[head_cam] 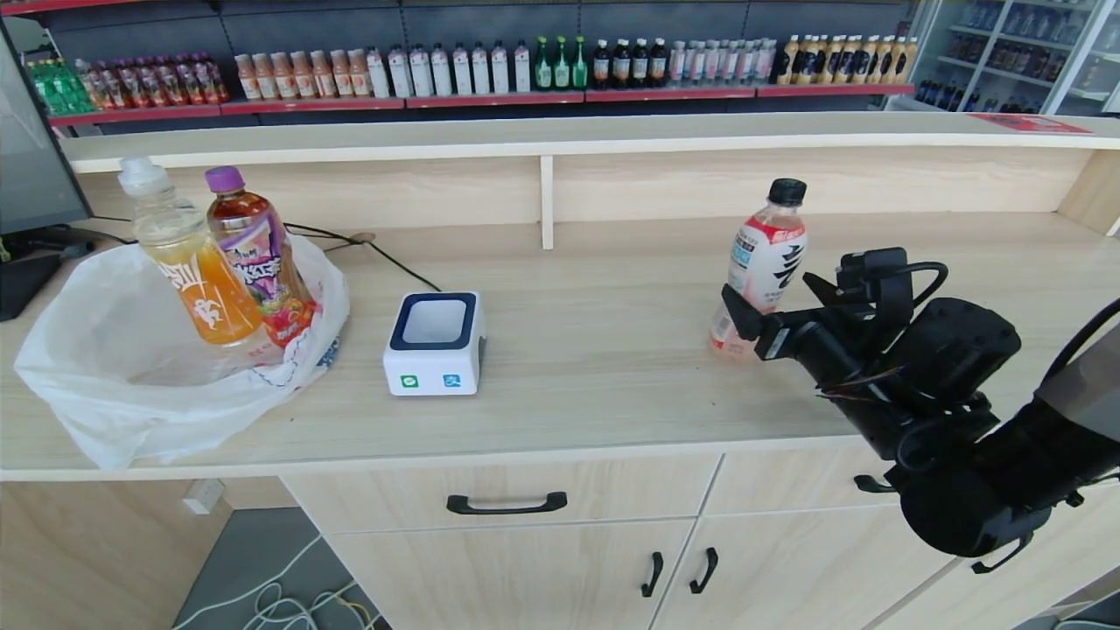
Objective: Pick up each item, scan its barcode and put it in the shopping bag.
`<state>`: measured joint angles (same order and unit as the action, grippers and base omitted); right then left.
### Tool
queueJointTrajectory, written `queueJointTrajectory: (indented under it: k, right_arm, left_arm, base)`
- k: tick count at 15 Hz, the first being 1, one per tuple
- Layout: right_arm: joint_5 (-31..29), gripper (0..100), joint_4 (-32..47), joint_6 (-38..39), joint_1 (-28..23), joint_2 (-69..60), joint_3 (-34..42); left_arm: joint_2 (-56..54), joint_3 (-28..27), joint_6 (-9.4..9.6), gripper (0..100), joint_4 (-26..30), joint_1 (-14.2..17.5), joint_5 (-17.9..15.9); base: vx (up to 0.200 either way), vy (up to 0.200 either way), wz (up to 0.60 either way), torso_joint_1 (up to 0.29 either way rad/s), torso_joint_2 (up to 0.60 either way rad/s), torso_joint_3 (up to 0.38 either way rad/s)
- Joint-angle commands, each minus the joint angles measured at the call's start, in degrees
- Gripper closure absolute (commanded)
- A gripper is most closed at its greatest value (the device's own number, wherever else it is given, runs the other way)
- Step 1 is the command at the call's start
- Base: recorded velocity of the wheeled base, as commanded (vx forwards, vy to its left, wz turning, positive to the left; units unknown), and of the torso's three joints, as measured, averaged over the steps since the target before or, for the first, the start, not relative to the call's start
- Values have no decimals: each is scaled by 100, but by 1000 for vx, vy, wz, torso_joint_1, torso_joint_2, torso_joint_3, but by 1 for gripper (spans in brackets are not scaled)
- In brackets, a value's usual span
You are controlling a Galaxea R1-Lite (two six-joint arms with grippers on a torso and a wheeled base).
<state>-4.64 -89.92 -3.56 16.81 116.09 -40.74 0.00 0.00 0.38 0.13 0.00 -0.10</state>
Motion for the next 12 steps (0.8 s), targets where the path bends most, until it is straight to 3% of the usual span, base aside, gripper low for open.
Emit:
queueJointTrajectory:
  k: [1,12]
  right_arm:
    - [-1,0,-8,-4,-20,212,-145]
    - [-124,0,-8,57,6,476,-540]
  left_arm:
    - [0,0,-3,0,-5,0,1]
    - [0,0,-47,0,-5,0,10]
  base:
    - [0,0,0,0,0,0]
    - [0,0,0,0,0,0]
